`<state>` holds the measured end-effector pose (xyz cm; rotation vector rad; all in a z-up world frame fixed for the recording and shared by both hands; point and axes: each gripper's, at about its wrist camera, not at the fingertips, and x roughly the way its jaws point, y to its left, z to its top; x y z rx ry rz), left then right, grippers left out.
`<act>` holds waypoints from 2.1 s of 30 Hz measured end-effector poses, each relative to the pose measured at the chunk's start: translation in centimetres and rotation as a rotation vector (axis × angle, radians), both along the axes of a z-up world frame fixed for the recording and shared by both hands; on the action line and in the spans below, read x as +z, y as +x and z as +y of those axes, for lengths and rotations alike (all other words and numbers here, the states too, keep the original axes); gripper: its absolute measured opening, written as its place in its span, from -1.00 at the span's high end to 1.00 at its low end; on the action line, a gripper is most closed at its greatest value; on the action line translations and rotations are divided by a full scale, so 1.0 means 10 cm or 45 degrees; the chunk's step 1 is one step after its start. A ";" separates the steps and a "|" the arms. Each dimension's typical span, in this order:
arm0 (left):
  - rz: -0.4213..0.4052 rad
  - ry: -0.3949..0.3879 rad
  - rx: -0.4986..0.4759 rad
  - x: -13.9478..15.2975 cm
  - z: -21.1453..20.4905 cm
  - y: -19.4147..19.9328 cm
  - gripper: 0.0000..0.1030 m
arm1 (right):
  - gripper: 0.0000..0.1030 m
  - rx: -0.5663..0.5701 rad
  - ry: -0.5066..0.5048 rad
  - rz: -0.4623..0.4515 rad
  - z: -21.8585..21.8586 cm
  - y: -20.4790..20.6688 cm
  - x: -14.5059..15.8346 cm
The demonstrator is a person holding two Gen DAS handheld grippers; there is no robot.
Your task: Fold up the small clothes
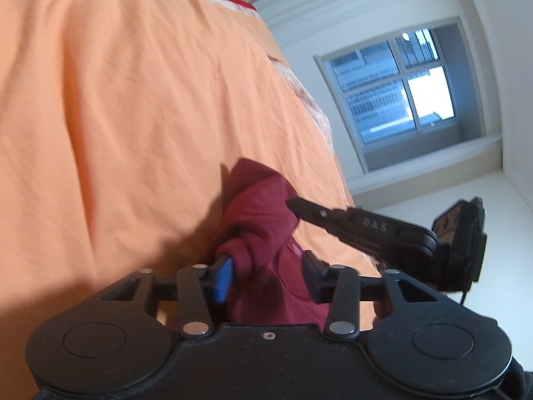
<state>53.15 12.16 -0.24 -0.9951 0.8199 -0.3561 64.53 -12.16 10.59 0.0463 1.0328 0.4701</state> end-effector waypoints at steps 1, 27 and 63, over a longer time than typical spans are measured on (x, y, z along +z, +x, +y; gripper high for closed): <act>0.011 0.021 0.010 -0.01 0.00 0.01 0.76 | 0.92 0.000 -0.004 -0.002 0.01 0.00 0.01; 0.090 0.393 0.159 0.21 0.13 -0.41 0.08 | -0.63 -0.156 -0.182 -0.208 -0.18 -0.89 0.25; -0.002 1.182 -0.165 0.72 -0.73 -2.42 -0.99 | -0.99 -0.218 -0.520 -0.070 -1.32 -4.64 -0.53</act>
